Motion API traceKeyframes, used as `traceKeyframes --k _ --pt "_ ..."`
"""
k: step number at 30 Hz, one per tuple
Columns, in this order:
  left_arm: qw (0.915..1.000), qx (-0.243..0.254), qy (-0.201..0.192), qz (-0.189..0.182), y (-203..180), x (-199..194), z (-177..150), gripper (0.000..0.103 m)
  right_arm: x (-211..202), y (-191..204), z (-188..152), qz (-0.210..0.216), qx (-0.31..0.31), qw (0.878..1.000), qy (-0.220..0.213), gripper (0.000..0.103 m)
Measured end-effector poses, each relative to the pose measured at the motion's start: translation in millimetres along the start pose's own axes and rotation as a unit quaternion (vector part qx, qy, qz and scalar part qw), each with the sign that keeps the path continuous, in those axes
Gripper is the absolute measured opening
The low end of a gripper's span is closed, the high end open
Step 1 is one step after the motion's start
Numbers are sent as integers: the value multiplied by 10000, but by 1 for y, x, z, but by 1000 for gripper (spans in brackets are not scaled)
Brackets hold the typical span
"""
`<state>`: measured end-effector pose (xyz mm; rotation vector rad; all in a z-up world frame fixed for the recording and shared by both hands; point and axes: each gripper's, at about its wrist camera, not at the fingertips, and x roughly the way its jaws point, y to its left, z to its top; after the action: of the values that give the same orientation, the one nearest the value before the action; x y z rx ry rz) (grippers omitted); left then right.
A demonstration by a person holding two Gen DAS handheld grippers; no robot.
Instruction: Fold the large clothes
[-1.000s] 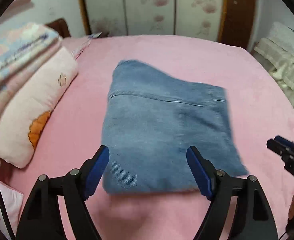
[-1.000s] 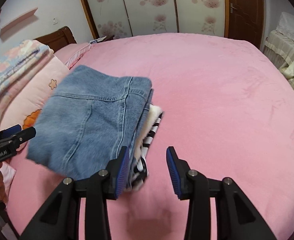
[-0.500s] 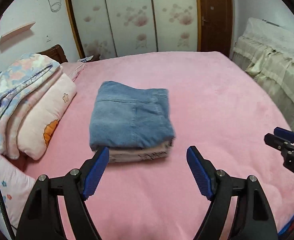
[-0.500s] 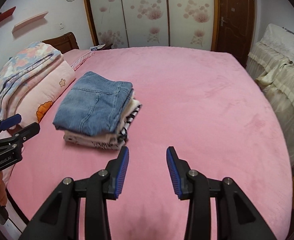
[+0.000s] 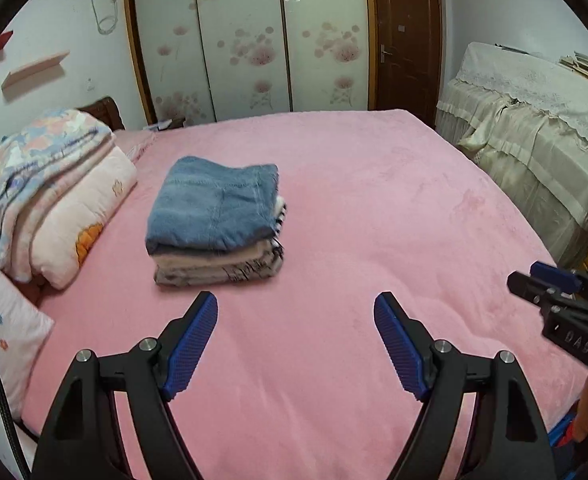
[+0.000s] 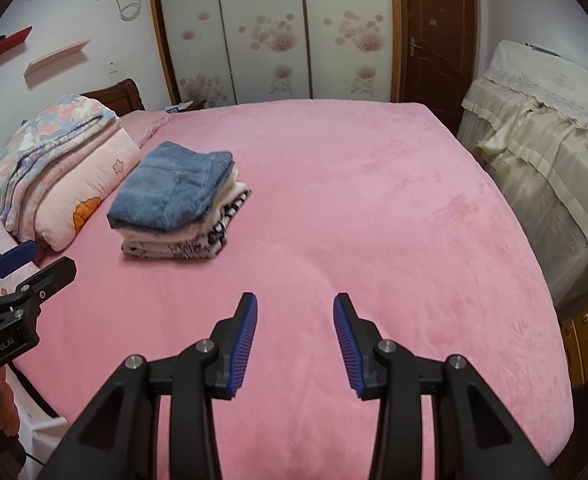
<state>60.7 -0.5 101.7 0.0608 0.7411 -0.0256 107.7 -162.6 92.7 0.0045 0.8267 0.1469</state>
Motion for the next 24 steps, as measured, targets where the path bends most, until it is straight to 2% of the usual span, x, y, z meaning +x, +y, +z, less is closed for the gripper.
traceKeyframes --k 8,11,16,24 --pt "9993 -277 257 -31 -21 -14 -41 80 -13 -15 -56 -89 293 9995 114 40" --pt "9982 -429 407 -91 -22 -14 -56 80 -18 -15 -72 -266 361 9990 74 40" --pt "9970 -520 575 -30 -24 -12 -81 80 -29 -9 -97 -271 504 9984 -3 40" --pt "9962 -537 681 61 -30 -17 -112 80 -36 11 -121 -90 224 9997 29 40"
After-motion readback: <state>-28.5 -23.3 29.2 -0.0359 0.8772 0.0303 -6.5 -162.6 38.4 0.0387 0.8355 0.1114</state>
